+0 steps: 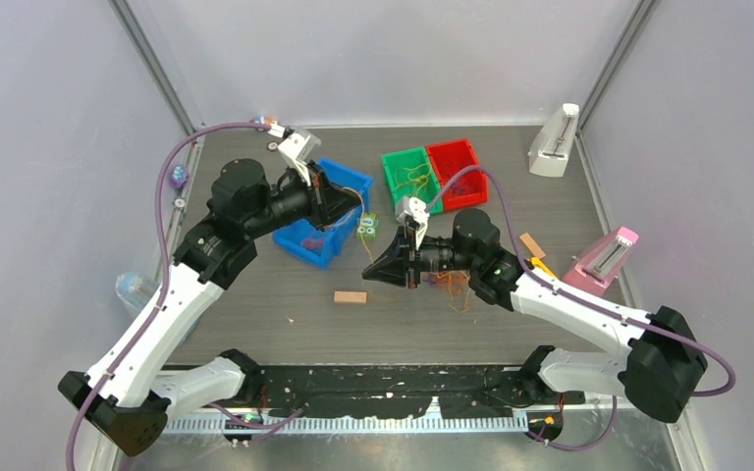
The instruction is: Untangle the cables
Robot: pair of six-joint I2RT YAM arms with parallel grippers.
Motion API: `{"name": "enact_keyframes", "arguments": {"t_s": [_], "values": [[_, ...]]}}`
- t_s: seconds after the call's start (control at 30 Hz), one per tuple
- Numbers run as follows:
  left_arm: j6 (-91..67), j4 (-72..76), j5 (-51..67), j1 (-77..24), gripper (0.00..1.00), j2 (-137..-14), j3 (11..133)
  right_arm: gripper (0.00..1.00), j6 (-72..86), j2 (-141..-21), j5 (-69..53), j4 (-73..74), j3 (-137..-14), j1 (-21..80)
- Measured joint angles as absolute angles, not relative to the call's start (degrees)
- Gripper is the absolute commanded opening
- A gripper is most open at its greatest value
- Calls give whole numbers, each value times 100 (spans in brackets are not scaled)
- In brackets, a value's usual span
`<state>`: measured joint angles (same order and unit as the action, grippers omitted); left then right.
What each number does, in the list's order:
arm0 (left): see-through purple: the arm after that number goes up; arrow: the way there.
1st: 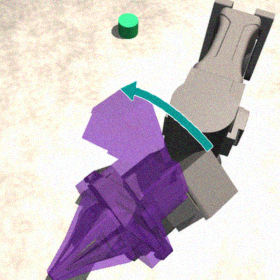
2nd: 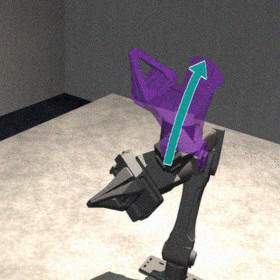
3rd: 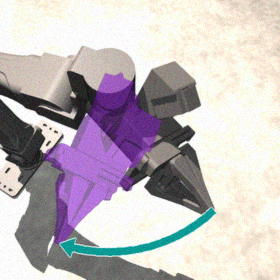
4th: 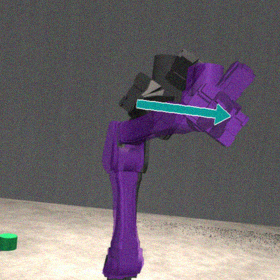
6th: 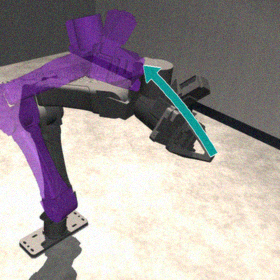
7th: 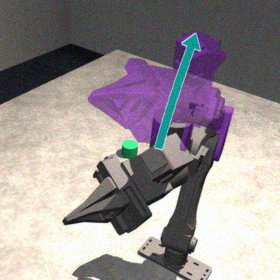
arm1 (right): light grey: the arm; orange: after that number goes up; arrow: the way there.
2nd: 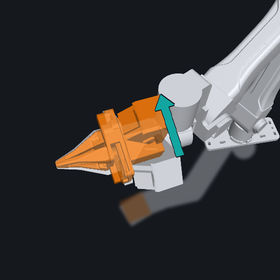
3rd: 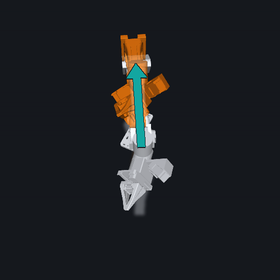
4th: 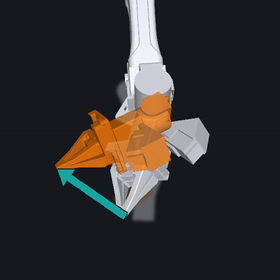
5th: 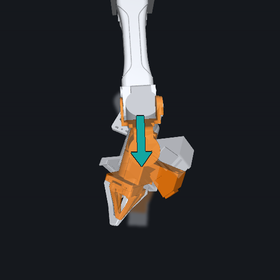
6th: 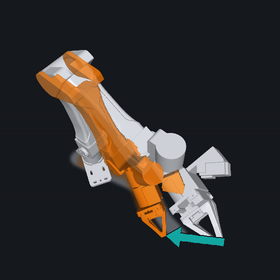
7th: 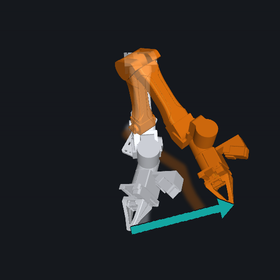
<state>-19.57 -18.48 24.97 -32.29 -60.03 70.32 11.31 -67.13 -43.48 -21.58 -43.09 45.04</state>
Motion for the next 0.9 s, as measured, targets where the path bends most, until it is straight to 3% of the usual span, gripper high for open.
{"name": "enact_keyframes", "arguments": {"t_s": [0.27,0.5,0.9], "values": [[-2274,-1669,1859,-3004,0,-5972,6195,5,1258,-6237,-3771,-1804,-4329,4532],[-2873,-1188,2097,-2928,0,-6447,5026,5,1426,-5581,-2838,-1625,-4661,4532],[-3319,-279,2689,-3487,0,-7354,4921,5,1859,-5592,-663,-1664,-4886,4528]]}}
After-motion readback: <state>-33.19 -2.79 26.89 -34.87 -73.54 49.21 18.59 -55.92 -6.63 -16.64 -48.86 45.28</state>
